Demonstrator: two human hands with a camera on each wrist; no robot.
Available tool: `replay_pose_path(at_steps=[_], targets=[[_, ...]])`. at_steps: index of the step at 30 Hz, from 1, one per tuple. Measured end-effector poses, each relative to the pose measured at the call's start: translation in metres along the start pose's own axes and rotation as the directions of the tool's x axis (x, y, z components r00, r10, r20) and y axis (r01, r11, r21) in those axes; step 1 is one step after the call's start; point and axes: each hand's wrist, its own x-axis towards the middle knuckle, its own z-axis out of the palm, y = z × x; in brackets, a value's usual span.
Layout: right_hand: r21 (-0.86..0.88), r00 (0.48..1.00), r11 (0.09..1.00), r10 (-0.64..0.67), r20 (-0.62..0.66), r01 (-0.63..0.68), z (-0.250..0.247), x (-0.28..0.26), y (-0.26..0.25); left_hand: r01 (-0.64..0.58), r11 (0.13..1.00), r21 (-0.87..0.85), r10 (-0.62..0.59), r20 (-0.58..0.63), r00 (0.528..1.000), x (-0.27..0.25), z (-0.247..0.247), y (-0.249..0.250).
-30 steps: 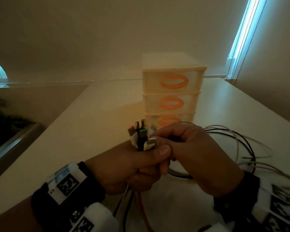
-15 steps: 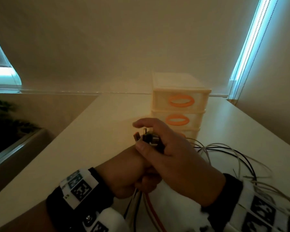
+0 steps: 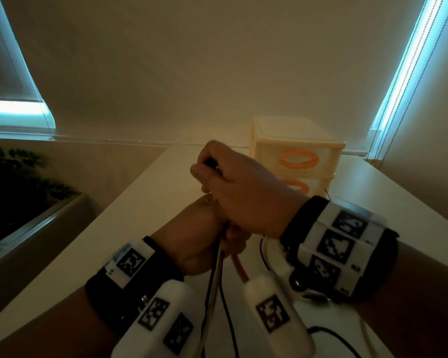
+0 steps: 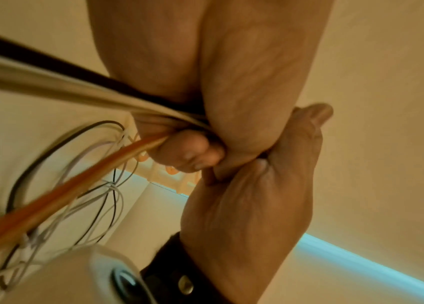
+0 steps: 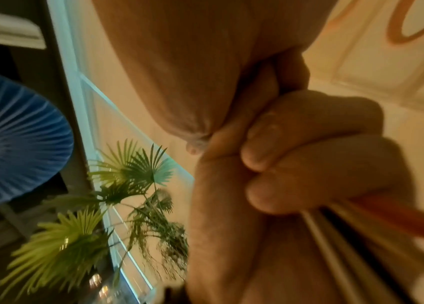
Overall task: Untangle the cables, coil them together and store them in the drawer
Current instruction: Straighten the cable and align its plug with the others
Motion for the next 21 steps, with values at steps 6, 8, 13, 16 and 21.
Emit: replay_pose_path(at_steps=[6, 8, 13, 16, 21], targets=[[-0.043, 0.997, 0.996, 0.072, -0.015, -0.073, 0.011, 0.005, 0.001, 0.065, 0.998, -0.026, -0.067, -0.078, 0.995, 0.006, -0.016, 0.0], [0.175, 0.978, 0.971, 0.183, -0.102, -0.164, 0.018, -0.001, 0.0, 0.03, 0.993, -0.115, -0.042, -0.107, 0.993, 0.007, -0.02, 0.004], [0.679, 0.806, 0.509, 0.552, 0.215, -0.53, 0.065, -0.021, 0.004, -0.032, 0.954, -0.299, -0.017, -0.161, 0.987, 0.017, -0.026, 0.021], [0.672, 0.819, 0.524, 0.526, 0.229, -0.524, 0.072, -0.035, 0.005, -0.014, 0.951, -0.309, -0.033, -0.147, 0.989, 0.018, -0.031, 0.024], [0.629, 0.83, 0.549, 0.447, 0.334, -0.55, 0.048, -0.044, 0.004, 0.021, 0.928, -0.371, -0.069, -0.117, 0.991, 0.015, -0.033, 0.028]])
